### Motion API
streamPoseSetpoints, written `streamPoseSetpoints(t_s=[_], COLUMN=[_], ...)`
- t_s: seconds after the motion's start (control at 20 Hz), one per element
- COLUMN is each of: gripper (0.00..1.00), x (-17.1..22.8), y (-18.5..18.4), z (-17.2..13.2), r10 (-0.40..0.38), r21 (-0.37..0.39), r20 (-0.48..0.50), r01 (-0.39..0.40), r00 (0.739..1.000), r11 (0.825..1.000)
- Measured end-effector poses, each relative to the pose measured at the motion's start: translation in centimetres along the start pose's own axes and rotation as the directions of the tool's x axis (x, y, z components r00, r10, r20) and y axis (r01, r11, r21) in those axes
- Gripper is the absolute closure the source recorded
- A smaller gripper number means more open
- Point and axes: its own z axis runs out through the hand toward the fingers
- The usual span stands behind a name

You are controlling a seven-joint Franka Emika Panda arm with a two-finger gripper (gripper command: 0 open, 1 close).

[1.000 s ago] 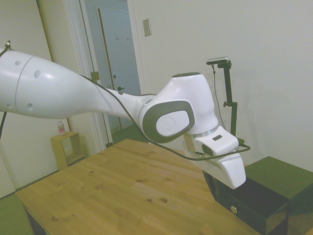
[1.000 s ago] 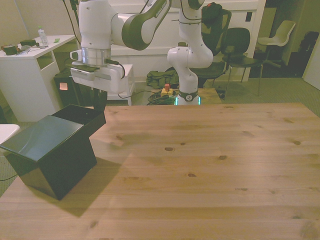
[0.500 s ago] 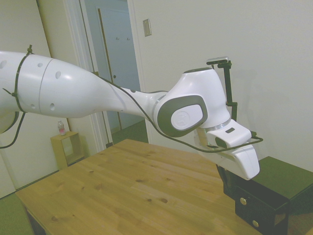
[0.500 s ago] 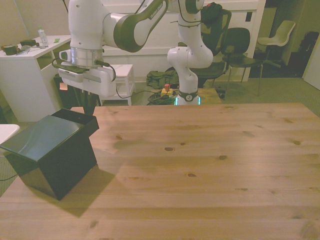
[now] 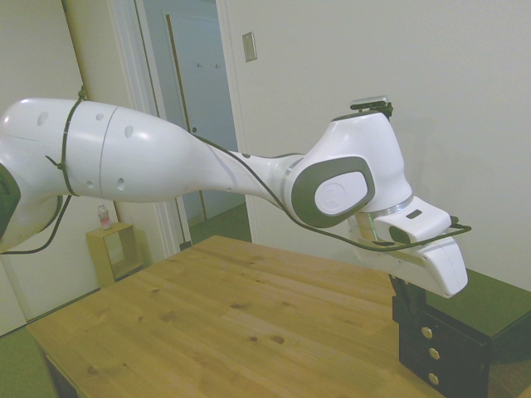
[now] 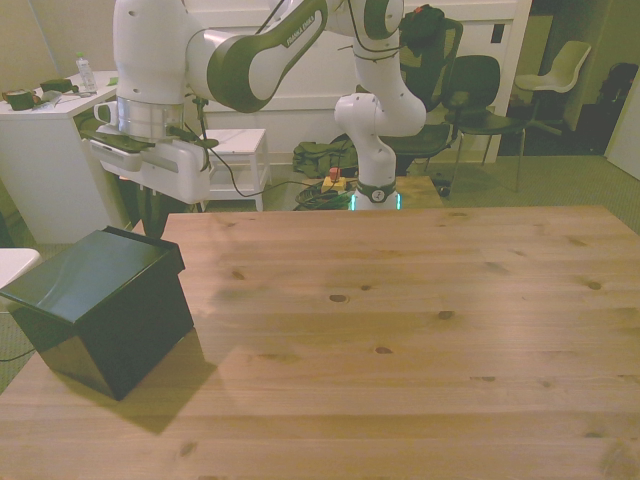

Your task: Close the top drawer

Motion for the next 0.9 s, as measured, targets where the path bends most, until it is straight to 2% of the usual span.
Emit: streamPoseSetpoints(t_s=[0.55,0.75,0.9], gripper=[1.00,1.00,1.00], x=[0.3,-2.9,-6.6], y=[-1.4,-2.4,-2.2], z=[0.3,0.4,-2.4], r10=[-0.027,-0.065,-0.094], r21=[-0.013,0.007,0.046], r20=[0.001,0.034,0.062], r01=[0.027,0.065,0.091], r00=[1.000,0.997,0.994], r11=[1.000,0.998,0.995])
